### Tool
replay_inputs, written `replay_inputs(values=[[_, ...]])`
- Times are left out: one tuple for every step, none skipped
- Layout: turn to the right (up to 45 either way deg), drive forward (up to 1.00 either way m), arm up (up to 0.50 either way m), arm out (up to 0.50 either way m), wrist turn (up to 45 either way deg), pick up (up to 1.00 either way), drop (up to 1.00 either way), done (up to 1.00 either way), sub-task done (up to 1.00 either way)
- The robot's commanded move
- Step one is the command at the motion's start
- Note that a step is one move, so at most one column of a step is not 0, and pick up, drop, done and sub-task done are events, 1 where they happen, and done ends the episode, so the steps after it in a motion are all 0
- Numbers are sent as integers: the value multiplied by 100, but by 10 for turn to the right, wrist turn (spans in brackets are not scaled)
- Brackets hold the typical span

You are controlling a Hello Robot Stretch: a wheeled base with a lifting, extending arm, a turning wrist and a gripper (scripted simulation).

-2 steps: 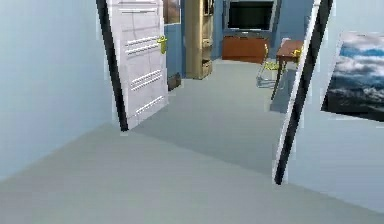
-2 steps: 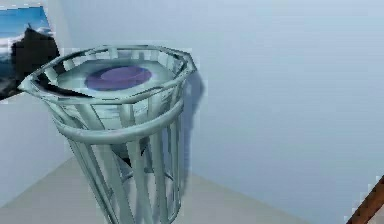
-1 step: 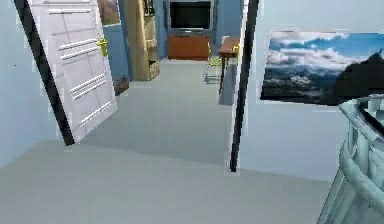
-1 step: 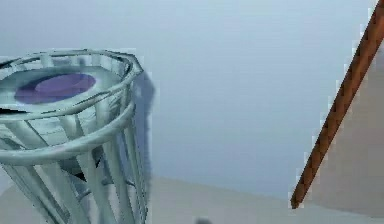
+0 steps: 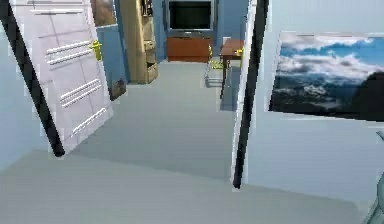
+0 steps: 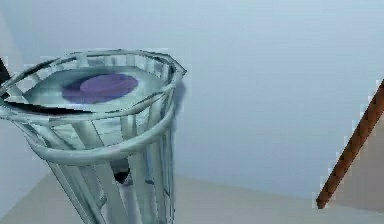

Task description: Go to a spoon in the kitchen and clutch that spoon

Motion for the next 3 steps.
replay_inputs(values=[[0, 100, 0, 0, 0, 0, 0, 0, 0], [-120, 0, 0, 0, 0, 0, 0, 0, 0], [0, 5, 0, 0, 0, 0, 0, 0, 0]])
